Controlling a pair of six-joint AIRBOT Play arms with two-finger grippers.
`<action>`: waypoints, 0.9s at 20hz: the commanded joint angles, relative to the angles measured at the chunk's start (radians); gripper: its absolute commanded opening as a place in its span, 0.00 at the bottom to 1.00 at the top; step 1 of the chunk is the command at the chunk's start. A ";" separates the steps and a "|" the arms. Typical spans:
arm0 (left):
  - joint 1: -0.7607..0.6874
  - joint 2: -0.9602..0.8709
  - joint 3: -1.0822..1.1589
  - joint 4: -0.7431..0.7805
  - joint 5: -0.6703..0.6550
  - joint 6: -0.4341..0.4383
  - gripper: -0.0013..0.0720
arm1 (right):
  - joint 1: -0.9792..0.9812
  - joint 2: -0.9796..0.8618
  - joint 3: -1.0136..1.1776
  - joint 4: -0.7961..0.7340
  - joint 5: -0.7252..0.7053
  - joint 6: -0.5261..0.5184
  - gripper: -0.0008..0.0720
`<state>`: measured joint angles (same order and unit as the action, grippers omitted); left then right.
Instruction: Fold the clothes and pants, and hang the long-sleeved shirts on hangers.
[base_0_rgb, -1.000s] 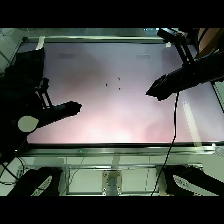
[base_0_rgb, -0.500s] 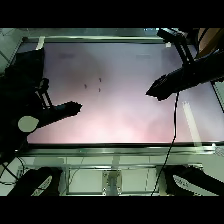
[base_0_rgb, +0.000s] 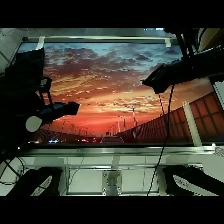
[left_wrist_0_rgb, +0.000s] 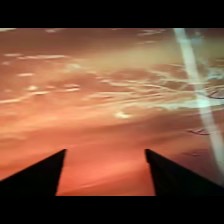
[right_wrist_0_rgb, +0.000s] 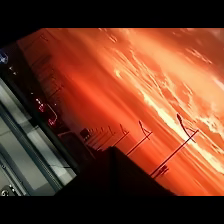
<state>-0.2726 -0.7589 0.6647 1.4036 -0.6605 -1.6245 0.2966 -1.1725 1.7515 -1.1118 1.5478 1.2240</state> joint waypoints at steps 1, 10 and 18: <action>0.008 0.039 0.001 0.546 -0.056 -0.014 1.00 | 0.000 0.000 0.000 0.047 -0.077 -0.006 0.07; 0.635 0.088 -0.072 0.839 -0.433 -0.361 0.99 | 0.001 0.000 -0.001 0.081 -0.183 0.009 0.54; 1.299 0.035 -0.109 0.333 -0.151 -0.200 0.98 | 0.001 0.000 -0.001 0.079 -0.145 0.021 0.58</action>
<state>0.8806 -0.6617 0.5571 1.9614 -0.8749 -1.9770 0.2966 -1.1725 1.7512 -1.0336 1.3972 1.2419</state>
